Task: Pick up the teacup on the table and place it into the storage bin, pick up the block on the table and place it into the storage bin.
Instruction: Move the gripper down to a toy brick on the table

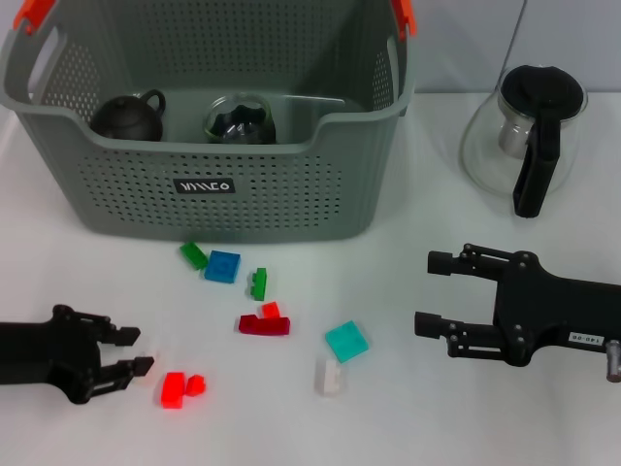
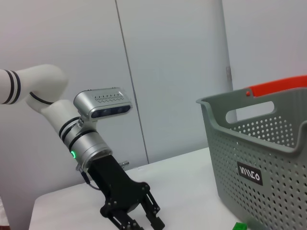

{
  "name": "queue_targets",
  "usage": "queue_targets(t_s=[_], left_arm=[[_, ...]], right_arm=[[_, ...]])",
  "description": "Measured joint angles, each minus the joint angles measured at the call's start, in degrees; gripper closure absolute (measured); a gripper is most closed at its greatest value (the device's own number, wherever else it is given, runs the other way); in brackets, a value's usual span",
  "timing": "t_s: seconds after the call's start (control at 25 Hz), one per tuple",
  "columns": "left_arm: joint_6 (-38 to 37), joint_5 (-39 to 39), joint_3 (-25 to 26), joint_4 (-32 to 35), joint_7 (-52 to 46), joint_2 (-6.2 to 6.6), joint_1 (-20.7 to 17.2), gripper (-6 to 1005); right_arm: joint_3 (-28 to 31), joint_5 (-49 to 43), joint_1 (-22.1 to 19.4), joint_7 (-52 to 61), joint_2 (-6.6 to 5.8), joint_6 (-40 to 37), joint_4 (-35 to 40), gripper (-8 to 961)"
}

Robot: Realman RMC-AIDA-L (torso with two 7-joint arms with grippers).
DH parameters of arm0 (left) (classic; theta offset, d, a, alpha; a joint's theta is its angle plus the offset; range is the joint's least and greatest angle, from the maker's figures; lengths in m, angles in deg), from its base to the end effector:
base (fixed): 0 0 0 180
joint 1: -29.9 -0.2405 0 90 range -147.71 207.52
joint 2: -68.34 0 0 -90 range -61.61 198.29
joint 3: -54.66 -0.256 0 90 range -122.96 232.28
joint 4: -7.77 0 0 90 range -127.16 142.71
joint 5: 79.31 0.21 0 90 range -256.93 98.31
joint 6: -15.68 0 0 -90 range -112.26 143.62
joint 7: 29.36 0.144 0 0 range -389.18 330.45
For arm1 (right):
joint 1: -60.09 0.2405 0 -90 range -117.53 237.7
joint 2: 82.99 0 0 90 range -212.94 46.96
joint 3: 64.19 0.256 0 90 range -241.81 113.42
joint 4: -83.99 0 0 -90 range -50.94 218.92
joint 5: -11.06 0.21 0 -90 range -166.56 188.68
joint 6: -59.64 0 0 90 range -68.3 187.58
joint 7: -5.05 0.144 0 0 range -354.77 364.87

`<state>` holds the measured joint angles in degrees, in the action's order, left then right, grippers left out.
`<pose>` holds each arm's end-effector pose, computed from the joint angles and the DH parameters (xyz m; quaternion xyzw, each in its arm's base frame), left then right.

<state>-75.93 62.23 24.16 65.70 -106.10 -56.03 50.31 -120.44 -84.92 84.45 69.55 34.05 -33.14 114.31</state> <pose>-0.3376 0.2700 0.0244 -0.9566 -0.2332 -0.0288 0.1723 0.2639 0.2885 -0.0206 -0.9378 0.1384 0.3055 0.0900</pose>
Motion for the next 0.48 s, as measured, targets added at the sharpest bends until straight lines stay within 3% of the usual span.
queue_targets(t_s=[0.48], left_arm=[[1.2,0.2,0.2,-1.7,0.2,-0.11,-0.9,653]], right_arm=[[0.0,0.0,0.4,0.6,0.04,0.5,0.0,131]])
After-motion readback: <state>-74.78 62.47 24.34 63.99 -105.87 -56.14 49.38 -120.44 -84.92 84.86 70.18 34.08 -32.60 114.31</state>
